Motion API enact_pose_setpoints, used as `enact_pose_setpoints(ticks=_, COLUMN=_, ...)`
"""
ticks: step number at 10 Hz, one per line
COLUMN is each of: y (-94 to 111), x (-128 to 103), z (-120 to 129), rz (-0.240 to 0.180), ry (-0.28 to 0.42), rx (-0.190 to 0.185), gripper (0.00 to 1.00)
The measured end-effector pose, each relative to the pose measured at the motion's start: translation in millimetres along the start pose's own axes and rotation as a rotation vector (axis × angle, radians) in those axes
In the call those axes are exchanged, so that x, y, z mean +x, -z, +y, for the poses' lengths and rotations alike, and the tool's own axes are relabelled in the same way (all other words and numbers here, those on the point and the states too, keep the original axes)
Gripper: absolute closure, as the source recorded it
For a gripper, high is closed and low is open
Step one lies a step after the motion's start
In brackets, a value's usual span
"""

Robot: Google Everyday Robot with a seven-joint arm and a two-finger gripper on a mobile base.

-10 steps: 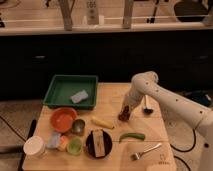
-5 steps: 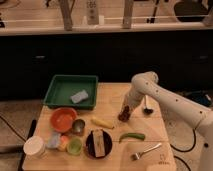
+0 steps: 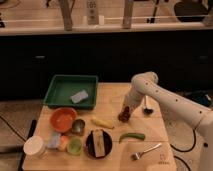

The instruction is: Place grapes in table surface

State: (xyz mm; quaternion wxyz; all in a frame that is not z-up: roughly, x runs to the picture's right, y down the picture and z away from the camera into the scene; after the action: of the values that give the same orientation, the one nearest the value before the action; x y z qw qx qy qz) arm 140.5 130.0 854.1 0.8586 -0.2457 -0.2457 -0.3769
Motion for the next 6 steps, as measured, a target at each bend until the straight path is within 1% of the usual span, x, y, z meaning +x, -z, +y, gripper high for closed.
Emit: enact_pose_setpoints(ticks=6, y=-0.2, x=-0.6, z=2.7, rz=-0.004, ry=0.0, rx=-0.014, gripper=0.83)
